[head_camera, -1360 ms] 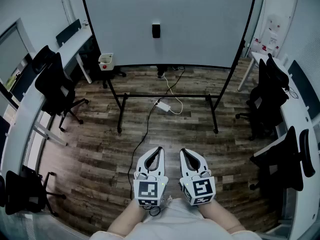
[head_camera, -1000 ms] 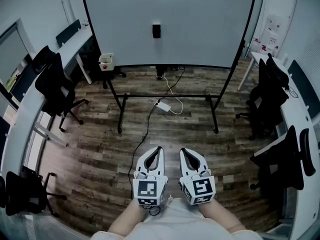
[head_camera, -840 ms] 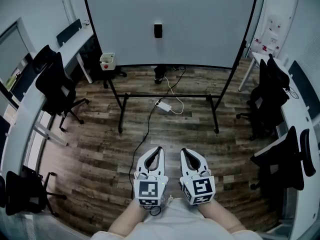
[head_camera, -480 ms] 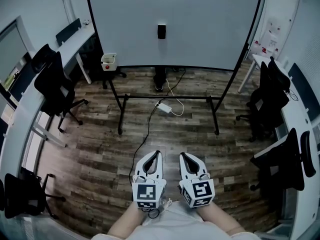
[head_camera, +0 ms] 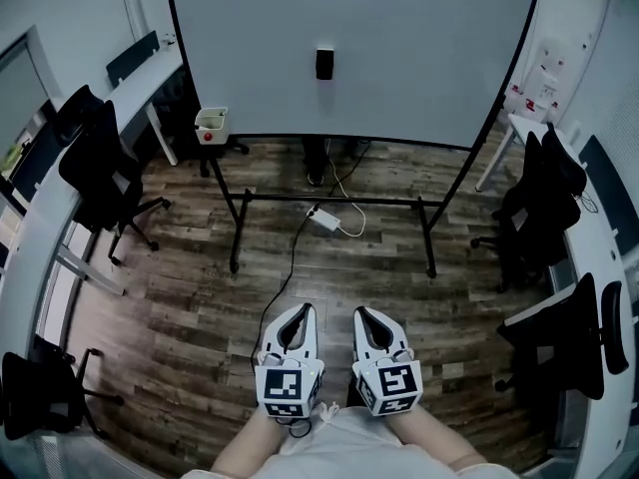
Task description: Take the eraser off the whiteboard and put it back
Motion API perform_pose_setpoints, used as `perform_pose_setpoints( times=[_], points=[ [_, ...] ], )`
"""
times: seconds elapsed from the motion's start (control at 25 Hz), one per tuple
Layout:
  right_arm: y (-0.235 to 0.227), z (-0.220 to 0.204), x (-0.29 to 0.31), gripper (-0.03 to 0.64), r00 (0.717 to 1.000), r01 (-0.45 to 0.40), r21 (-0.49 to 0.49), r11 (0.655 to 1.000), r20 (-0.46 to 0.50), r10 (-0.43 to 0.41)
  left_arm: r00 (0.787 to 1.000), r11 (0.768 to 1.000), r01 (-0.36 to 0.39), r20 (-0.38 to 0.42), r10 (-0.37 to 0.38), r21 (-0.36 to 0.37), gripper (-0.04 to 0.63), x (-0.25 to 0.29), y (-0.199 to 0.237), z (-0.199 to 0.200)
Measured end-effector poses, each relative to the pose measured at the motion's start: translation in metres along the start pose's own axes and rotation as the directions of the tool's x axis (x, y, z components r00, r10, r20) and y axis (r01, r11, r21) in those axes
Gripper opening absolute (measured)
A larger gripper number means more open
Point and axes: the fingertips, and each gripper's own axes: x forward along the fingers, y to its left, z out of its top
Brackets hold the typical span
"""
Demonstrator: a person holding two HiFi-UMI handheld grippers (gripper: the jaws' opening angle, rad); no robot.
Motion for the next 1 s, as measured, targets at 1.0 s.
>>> perform_pose_setpoints(
  times=[1.0],
  points=[
    [-0.218,0.049,0.218,0.028,0.993,-0.112,0.022,0.993,-0.029,0.113,0.992,0.992,-0.122,-0.045,0.120,-0.045,0.017,0.296,0.018,0.039]
  ],
)
